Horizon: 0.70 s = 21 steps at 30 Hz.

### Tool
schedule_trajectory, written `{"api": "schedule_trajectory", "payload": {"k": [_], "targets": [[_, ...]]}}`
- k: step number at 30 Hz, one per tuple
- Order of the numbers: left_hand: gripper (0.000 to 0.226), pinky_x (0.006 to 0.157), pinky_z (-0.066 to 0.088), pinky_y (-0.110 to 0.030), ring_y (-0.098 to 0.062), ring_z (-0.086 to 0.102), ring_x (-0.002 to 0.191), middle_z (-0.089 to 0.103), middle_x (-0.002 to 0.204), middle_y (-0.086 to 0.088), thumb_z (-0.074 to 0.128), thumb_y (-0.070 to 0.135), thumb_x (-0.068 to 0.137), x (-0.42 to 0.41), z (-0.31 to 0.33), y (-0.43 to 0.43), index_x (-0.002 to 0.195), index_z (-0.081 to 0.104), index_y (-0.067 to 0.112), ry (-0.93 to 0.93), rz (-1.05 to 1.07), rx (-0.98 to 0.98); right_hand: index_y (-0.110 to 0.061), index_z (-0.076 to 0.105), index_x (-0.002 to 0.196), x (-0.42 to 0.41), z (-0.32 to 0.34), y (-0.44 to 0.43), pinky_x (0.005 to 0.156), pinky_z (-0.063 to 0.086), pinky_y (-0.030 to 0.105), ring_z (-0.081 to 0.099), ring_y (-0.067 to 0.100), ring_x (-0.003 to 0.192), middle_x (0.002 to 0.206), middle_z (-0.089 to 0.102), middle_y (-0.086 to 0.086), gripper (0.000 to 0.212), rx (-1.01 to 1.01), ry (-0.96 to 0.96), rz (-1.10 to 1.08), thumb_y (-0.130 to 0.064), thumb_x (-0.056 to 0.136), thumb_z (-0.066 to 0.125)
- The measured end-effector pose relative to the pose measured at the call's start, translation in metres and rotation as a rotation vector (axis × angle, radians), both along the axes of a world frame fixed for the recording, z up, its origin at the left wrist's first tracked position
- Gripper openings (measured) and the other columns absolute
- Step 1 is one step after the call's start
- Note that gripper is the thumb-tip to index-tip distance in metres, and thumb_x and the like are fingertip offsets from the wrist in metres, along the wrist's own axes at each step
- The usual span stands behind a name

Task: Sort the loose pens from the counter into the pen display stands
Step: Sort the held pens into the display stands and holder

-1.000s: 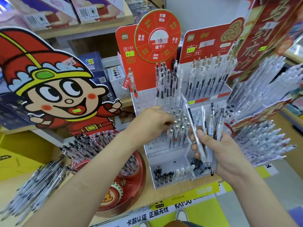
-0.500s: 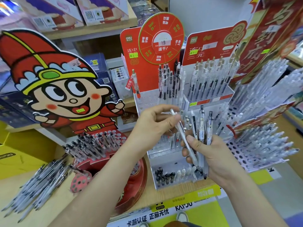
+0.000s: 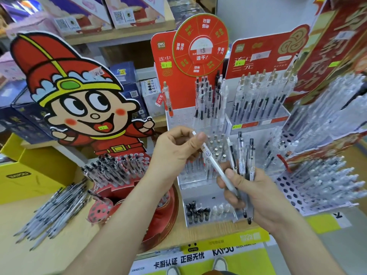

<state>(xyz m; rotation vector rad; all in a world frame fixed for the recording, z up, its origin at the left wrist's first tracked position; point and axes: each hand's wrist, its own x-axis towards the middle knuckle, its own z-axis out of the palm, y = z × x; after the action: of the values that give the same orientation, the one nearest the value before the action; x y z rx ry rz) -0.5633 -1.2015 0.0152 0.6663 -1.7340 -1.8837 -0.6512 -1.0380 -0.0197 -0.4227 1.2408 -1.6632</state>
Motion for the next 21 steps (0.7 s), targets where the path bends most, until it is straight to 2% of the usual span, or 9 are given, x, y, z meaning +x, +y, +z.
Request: {"api": "schedule_trajectory", "payload": {"k": [2, 4, 8, 11, 13, 16, 18, 19, 21], "targets": [[0.026, 0.057, 0.05, -0.023, -0.014, 0.06, 0.06, 0.068, 0.073, -0.004, 0.071, 0.03, 0.07, -0.001, 0.001, 0.003, 0.086, 0.067, 0.01, 0.016, -0.055, 0.033, -0.017, 0.073, 0.089, -0.006, -0.003, 0.006, 0.042, 0.035, 0.022, 0.047, 0.016, 0.045, 0.074, 0.062, 0.01, 0.031, -0.021, -0.013, 0.002, -0.038, 0.067, 0.081], [0.019, 0.06, 0.052, -0.023, -0.014, 0.064, 0.066, 0.072, 0.08, -0.006, 0.071, 0.023, 0.071, -0.005, 0.002, 0.008, 0.088, 0.072, 0.013, 0.018, -0.1, 0.025, -0.015, 0.072, 0.087, -0.01, -0.003, 0.014, 0.04, 0.034, 0.021, 0.047, 0.017, 0.045, 0.072, 0.061, 0.011, 0.022, -0.003, -0.009, -0.016, -0.031, 0.072, 0.072], [0.014, 0.057, 0.053, -0.021, -0.015, 0.065, 0.061, 0.073, 0.074, -0.006, 0.069, 0.016, 0.071, -0.017, 0.007, 0.022, 0.084, 0.072, 0.01, 0.038, -0.057, -0.036, -0.012, 0.071, 0.086, -0.022, -0.002, 0.031, 0.041, 0.034, 0.025, 0.051, 0.021, 0.046, 0.07, 0.064, 0.013, 0.02, 0.056, 0.013, -0.044, -0.028, 0.081, 0.06], [0.013, 0.052, 0.05, -0.019, -0.014, 0.062, 0.055, 0.072, 0.071, -0.005, 0.066, 0.016, 0.073, -0.025, 0.013, 0.028, 0.083, 0.071, 0.01, 0.089, -0.009, -0.052, -0.017, 0.078, 0.09, -0.035, -0.004, 0.048, 0.043, 0.033, 0.028, 0.043, 0.019, 0.043, 0.074, 0.063, 0.013, 0.025, 0.125, 0.075, -0.074, -0.031, 0.086, 0.057], [0.014, 0.055, 0.051, -0.02, -0.013, 0.062, 0.056, 0.072, 0.07, -0.003, 0.065, 0.018, 0.075, -0.03, 0.015, 0.031, 0.085, 0.071, 0.01, 0.09, -0.013, -0.086, -0.01, 0.076, 0.102, -0.042, -0.007, 0.061, 0.041, 0.033, 0.025, 0.039, 0.017, 0.044, 0.079, 0.058, 0.011, 0.033, 0.123, 0.047, -0.091, -0.031, 0.084, 0.058], [0.016, 0.057, 0.052, -0.021, -0.012, 0.062, 0.057, 0.071, 0.069, -0.002, 0.062, 0.021, 0.078, -0.037, 0.013, 0.037, 0.085, 0.071, 0.01, 0.071, -0.055, -0.115, 0.002, 0.07, 0.11, -0.051, -0.009, 0.083, 0.039, 0.032, 0.024, 0.039, 0.015, 0.051, 0.079, 0.048, 0.011, 0.053, 0.123, -0.062, -0.17, -0.031, 0.069, 0.074], [0.017, 0.058, 0.052, -0.021, -0.012, 0.062, 0.058, 0.071, 0.071, -0.003, 0.061, 0.023, 0.078, -0.042, 0.009, 0.041, 0.086, 0.07, 0.01, 0.066, -0.102, -0.109, -0.003, 0.075, 0.103, -0.052, -0.007, 0.097, 0.041, 0.032, 0.024, 0.038, 0.015, 0.054, 0.074, 0.043, 0.011, 0.037, 0.135, -0.041, -0.194, -0.023, 0.073, 0.066], [0.017, 0.058, 0.052, -0.021, -0.013, 0.062, 0.059, 0.071, 0.072, -0.004, 0.061, 0.023, 0.078, -0.044, 0.007, 0.043, 0.086, 0.07, 0.01, 0.064, -0.129, -0.1, -0.007, 0.078, 0.095, -0.051, -0.004, 0.103, 0.044, 0.034, 0.024, 0.039, 0.016, 0.056, 0.073, 0.045, 0.012, 0.027, 0.154, 0.003, -0.208, -0.019, 0.078, 0.061], [0.016, 0.059, 0.052, -0.021, -0.013, 0.062, 0.06, 0.071, 0.071, -0.002, 0.061, 0.022, 0.078, -0.049, 0.001, 0.048, 0.085, 0.069, 0.009, 0.067, -0.18, -0.072, -0.012, 0.079, 0.079, -0.046, -0.004, 0.116, 0.048, 0.041, 0.027, 0.045, 0.02, 0.059, 0.07, 0.055, 0.013, 0.022, 0.183, 0.078, -0.273, -0.015, 0.082, 0.057]]}}
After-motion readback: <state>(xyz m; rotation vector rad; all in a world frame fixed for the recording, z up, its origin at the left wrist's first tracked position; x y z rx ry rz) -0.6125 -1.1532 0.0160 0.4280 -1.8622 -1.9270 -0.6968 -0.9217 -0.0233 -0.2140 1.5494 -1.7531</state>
